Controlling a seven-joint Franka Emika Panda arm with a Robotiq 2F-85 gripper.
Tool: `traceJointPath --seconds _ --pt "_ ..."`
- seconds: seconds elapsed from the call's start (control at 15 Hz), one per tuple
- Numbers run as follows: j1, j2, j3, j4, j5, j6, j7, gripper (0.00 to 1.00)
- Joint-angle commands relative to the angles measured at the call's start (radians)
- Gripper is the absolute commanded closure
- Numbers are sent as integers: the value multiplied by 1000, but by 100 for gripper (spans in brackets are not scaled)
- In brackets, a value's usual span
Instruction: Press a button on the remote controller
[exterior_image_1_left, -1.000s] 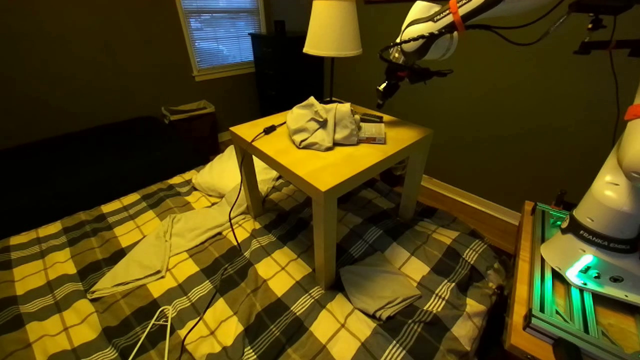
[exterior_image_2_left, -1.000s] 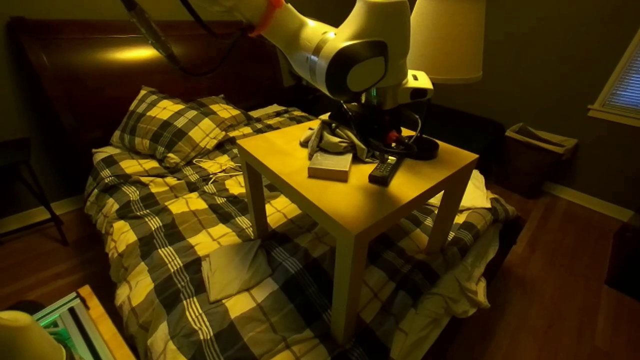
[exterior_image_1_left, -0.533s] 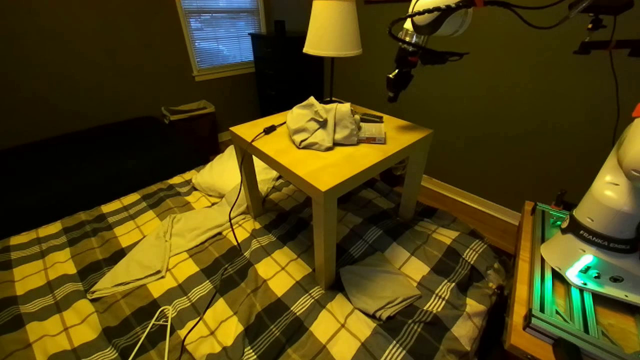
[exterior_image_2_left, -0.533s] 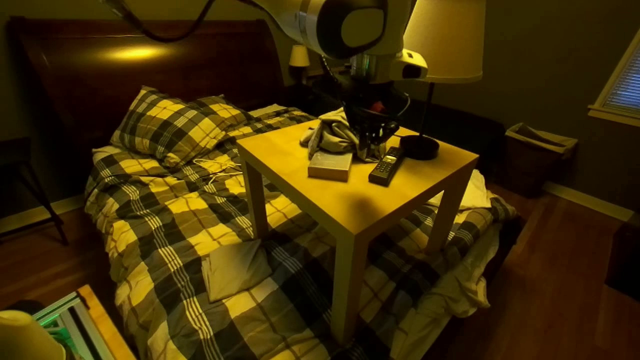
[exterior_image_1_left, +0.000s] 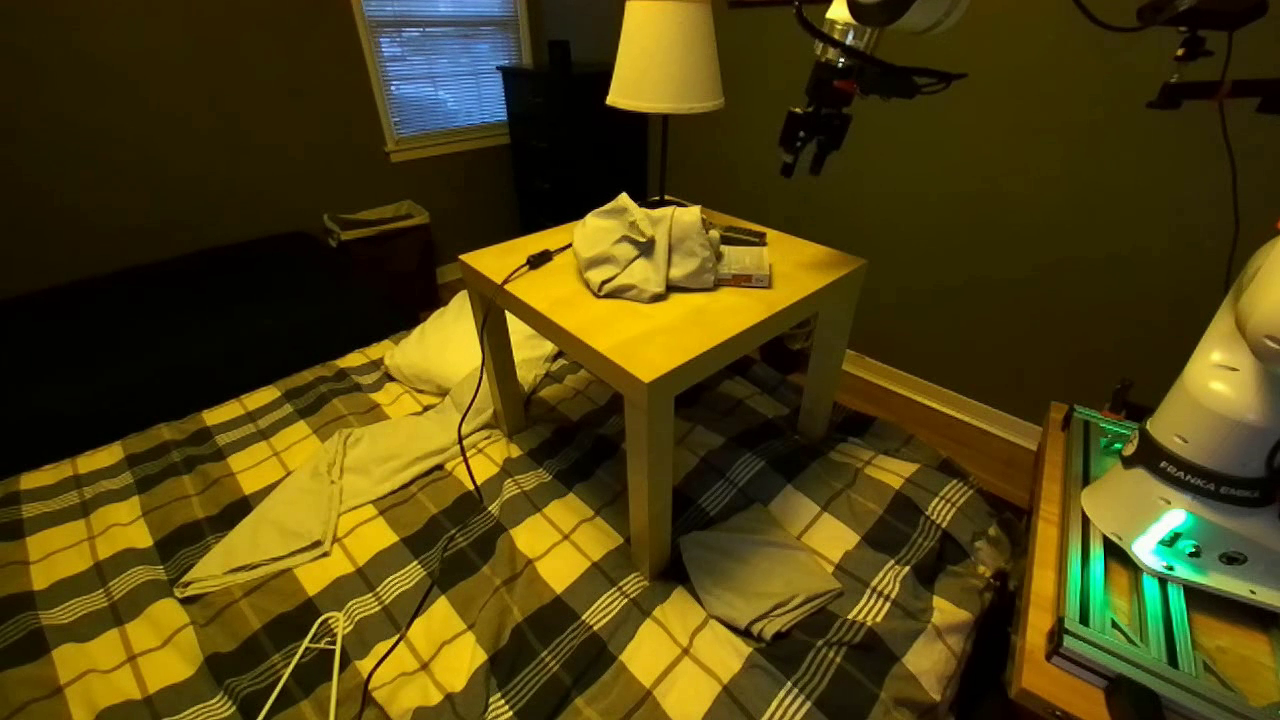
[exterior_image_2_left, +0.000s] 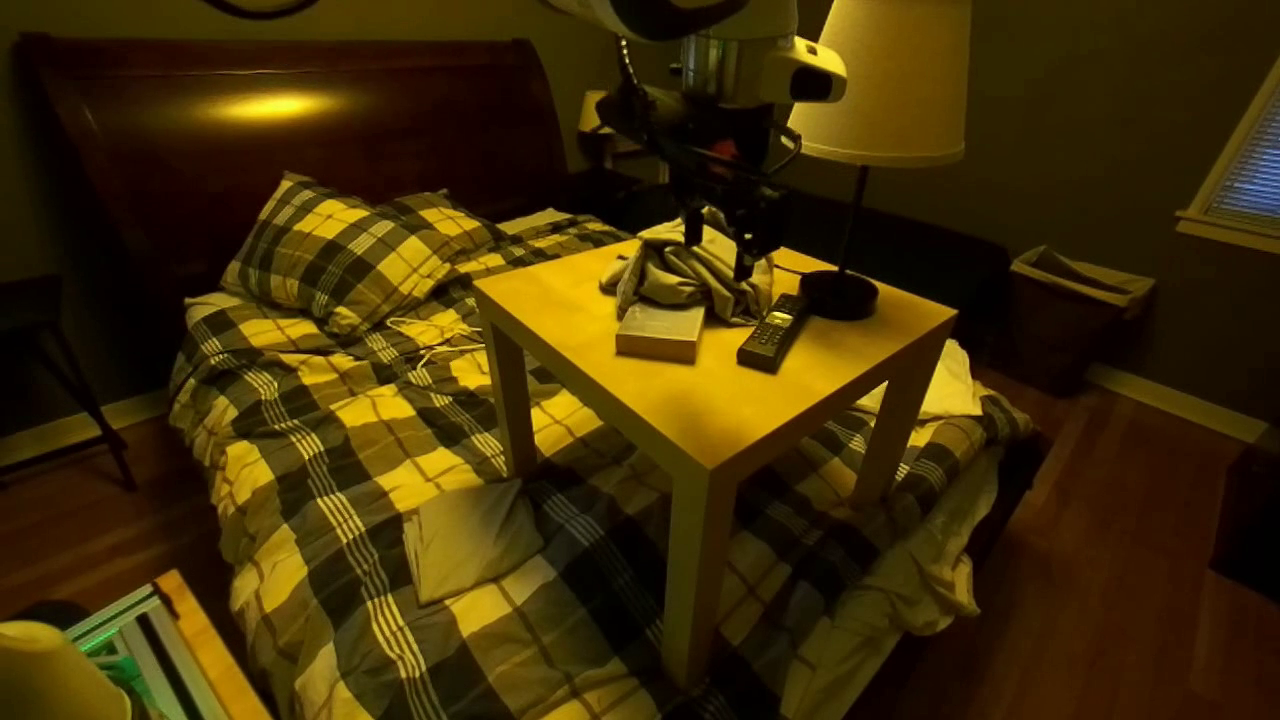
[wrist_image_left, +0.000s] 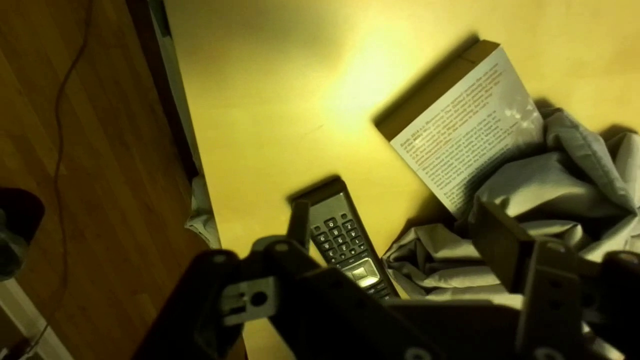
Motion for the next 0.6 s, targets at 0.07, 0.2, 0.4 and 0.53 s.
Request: traceJointPath --seconds 0.07,0.2,0.4,0.53 --pt "19 -90 -9 -60 -33 -1 46 0" --pt "20 -54 -14 -15 -14 -4 20 0" --pt "21 -82 -15 -36 -23 -3 21 0" --pt "21 -85 -15 -41 -23 -3 21 0"
